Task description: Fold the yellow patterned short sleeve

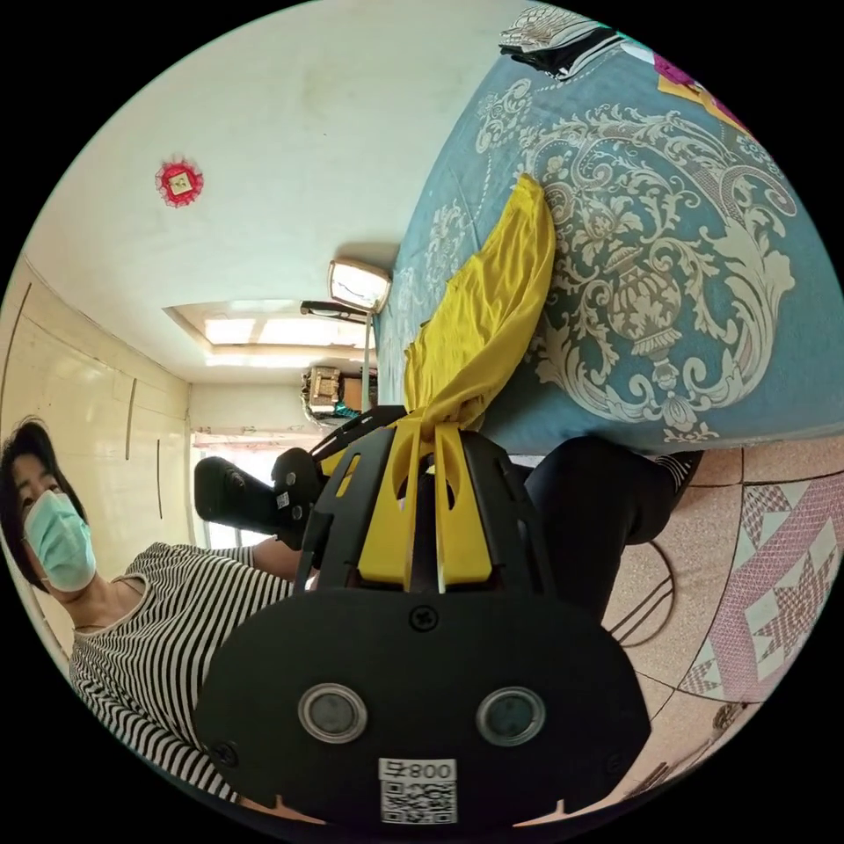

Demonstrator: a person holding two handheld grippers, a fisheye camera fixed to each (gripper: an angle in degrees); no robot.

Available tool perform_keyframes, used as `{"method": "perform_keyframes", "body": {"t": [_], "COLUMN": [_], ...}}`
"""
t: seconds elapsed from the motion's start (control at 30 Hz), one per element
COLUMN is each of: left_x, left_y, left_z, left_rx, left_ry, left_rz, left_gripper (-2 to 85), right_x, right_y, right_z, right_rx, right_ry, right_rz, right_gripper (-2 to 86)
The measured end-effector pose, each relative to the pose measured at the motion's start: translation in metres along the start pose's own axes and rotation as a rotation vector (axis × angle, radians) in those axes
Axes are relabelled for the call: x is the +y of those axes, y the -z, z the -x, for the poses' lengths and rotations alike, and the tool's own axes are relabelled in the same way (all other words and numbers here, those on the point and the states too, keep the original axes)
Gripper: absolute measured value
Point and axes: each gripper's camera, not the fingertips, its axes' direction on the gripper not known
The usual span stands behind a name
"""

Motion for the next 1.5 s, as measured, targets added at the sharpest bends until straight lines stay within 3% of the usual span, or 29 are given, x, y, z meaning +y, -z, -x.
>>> {"method": "perform_keyframes", "body": {"t": [0.1,0.27,0.77,1.1,1.3,1.5], "left_x": [0.01,0.05,0.076,0.09,0.128,0.204], "left_y": [0.009,0.021,0.004,-0.031,-0.044,-0.044], "left_z": [0.035,0.104,0.128,0.133,0.152,0.18], "left_rx": [0.143,0.367,0.454,0.525,0.549,0.582], "left_ry": [0.196,0.515,0.549,0.484,0.519,0.637], "left_rz": [-0.041,-0.183,-0.204,-0.186,-0.223,-0.321], "left_gripper": [2.9,2.6,2.7,2.6,2.8,2.8], "right_x": [-0.01,-0.04,-0.249,-0.327,-0.353,-0.37], "right_y": [0.012,0.048,-0.028,-0.082,-0.112,-0.153], "right_z": [0.003,-0.023,-0.039,-0.008,0.046,0.168], "right_rx": [-0.085,-0.026,-0.052,0.002,0.035,0.065], "right_ry": [0.048,-0.019,-0.182,-0.227,-0.192,-0.013], "right_rz": [-0.009,-0.128,-0.077,-0.038,-0.034,-0.046], "right_gripper": [1.8,5.3,10.9,7.0,2.3,1.4]}}
